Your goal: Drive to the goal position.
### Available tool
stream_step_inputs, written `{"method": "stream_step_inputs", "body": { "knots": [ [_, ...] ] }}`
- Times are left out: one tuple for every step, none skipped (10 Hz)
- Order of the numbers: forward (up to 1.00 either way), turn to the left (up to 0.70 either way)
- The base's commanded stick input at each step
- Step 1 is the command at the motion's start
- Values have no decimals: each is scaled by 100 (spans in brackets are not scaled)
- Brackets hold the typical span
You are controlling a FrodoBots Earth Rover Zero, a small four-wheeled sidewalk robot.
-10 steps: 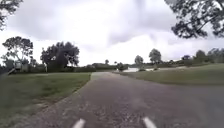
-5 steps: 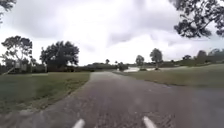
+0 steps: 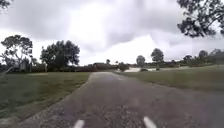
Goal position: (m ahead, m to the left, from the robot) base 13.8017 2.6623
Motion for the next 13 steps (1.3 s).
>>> {"method": "stream_step_inputs", "body": {
  "knots": [
    [70, 0],
    [70, 0],
    [70, 0],
    [70, 0],
    [70, 0],
    [70, 0],
    [70, 0],
    [70, 0],
    [70, 0],
    [70, 0],
    [70, 0],
    [70, 0],
    [70, 0]
  ]
}}
